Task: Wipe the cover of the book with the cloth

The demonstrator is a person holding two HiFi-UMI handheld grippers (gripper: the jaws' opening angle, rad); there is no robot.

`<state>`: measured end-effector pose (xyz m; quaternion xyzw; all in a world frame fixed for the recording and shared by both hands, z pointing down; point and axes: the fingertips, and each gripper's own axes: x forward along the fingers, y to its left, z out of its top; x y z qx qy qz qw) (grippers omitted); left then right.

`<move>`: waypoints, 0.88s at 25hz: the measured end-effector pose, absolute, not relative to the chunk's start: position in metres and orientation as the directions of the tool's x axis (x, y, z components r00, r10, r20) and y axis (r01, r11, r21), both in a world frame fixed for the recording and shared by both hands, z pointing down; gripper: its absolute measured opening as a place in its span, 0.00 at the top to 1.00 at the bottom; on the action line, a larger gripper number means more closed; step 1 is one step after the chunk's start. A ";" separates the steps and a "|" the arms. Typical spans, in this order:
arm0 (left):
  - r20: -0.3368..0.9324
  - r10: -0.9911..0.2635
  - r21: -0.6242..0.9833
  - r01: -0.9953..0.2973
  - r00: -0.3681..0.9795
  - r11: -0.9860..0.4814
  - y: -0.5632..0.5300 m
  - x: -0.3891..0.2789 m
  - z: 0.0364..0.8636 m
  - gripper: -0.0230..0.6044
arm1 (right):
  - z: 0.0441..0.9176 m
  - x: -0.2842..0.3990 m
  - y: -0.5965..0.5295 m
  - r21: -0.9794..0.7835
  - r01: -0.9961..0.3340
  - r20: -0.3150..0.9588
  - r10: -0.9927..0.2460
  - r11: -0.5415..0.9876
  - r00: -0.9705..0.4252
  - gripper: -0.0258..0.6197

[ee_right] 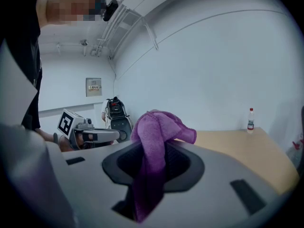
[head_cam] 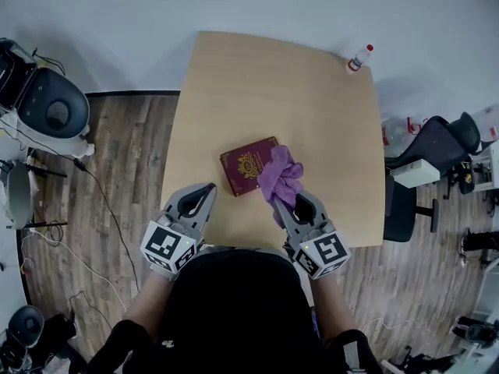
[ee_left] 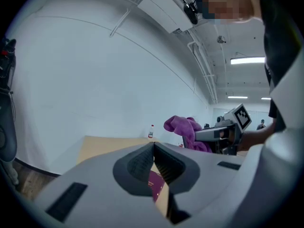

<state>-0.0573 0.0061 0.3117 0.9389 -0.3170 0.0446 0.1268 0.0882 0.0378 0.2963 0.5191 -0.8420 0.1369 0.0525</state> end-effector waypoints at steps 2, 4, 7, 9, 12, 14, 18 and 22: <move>0.158 -0.588 0.210 -0.609 0.793 -0.765 0.004 -0.052 0.309 0.93 | 0.295 0.091 0.037 -0.174 -0.888 0.230 -0.859 0.426 -0.457 0.76; 0.156 -0.592 0.207 -0.612 0.791 -0.763 0.003 -0.048 0.308 0.93 | 0.293 0.093 0.036 -0.166 -0.888 0.233 -0.858 0.430 -0.459 0.77; 0.157 -0.595 0.209 -0.616 0.788 -0.760 0.002 -0.042 0.306 0.93 | 0.295 0.097 0.034 -0.150 -0.886 0.242 -0.853 0.438 -0.463 0.77; 0.160 -0.597 0.207 -0.618 0.787 -0.759 0.002 -0.038 0.306 0.93 | 0.297 0.099 0.033 -0.150 -0.886 0.248 -0.850 0.440 -0.464 0.77; 0.167 -0.599 0.199 -0.622 0.783 -0.757 0.003 -0.034 0.307 0.93 | 0.300 0.103 0.032 -0.169 -0.883 0.247 -0.849 0.437 -0.467 0.77; 0.174 -0.605 0.197 -0.630 0.777 -0.751 0.003 -0.033 0.308 0.93 | 0.300 0.104 0.031 -0.174 -0.881 0.246 -0.847 0.440 -0.471 0.77; 0.190 -0.618 0.201 -0.646 0.763 -0.736 0.003 -0.032 0.311 0.93 | 0.298 0.106 0.028 -0.167 -0.877 0.239 -0.844 0.451 -0.480 0.77; 0.200 -0.618 0.190 -0.649 0.760 -0.737 0.006 -0.026 0.311 0.93 | 0.299 0.110 0.026 -0.173 -0.874 0.234 -0.843 0.454 -0.485 0.77</move>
